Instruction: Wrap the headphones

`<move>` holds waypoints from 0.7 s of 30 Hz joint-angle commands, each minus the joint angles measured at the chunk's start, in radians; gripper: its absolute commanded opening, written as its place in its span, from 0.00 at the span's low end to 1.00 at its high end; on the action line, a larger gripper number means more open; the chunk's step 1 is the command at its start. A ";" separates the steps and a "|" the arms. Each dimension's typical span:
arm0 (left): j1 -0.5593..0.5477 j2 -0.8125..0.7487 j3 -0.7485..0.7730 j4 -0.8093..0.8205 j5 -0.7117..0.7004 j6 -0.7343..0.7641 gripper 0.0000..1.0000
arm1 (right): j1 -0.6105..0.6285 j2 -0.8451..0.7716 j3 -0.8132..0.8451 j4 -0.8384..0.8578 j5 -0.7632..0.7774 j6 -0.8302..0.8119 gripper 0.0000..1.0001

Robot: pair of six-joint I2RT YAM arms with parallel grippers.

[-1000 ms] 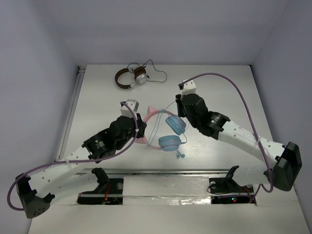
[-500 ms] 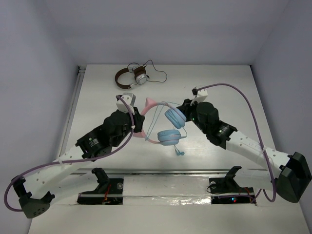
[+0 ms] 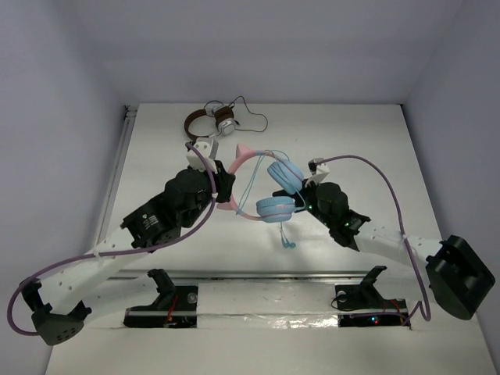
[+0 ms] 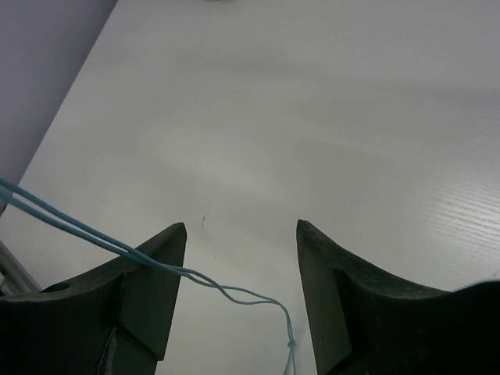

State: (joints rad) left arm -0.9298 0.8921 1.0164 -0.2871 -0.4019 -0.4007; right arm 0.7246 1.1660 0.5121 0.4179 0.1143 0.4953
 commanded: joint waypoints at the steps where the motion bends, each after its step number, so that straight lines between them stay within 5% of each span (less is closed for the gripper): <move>1: -0.003 -0.005 0.076 0.121 -0.014 -0.018 0.00 | -0.004 0.041 -0.003 0.142 -0.013 0.046 0.64; 21: -0.003 0.027 0.142 0.117 -0.032 0.003 0.00 | 0.006 0.221 -0.199 0.383 -0.085 0.255 0.55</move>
State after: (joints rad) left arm -0.9295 0.9318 1.0950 -0.2817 -0.4217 -0.3775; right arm 0.7258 1.3739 0.3313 0.6857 0.0391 0.7208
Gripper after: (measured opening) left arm 0.116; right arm 0.554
